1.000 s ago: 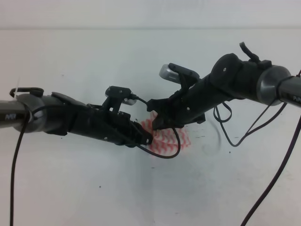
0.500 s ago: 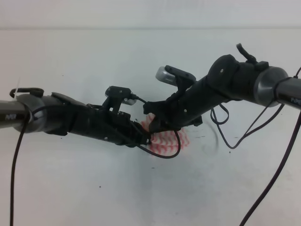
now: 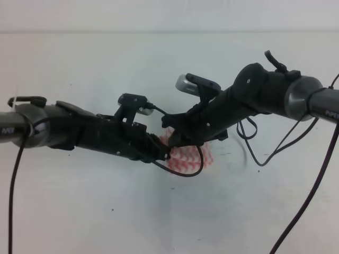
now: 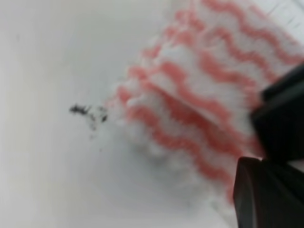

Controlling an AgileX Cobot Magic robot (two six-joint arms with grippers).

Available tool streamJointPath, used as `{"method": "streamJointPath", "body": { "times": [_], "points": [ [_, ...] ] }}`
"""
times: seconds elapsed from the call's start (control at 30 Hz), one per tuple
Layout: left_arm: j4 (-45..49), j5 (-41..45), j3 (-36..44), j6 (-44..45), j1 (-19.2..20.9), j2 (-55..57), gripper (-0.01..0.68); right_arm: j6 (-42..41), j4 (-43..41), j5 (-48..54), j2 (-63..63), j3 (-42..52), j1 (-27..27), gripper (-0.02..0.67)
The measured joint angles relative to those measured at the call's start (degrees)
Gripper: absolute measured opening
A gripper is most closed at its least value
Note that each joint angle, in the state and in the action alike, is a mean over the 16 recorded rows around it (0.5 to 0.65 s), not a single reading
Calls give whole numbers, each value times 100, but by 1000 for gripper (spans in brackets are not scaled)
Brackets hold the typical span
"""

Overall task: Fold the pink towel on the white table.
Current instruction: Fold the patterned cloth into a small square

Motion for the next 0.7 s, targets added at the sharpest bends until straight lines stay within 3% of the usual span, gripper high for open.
{"method": "streamJointPath", "body": {
  "times": [0.7],
  "points": [
    [574, -178, 2, -678, 461, -337, -6, -5, 48, 6, 0, 0, 0, -17]
  ]
}}
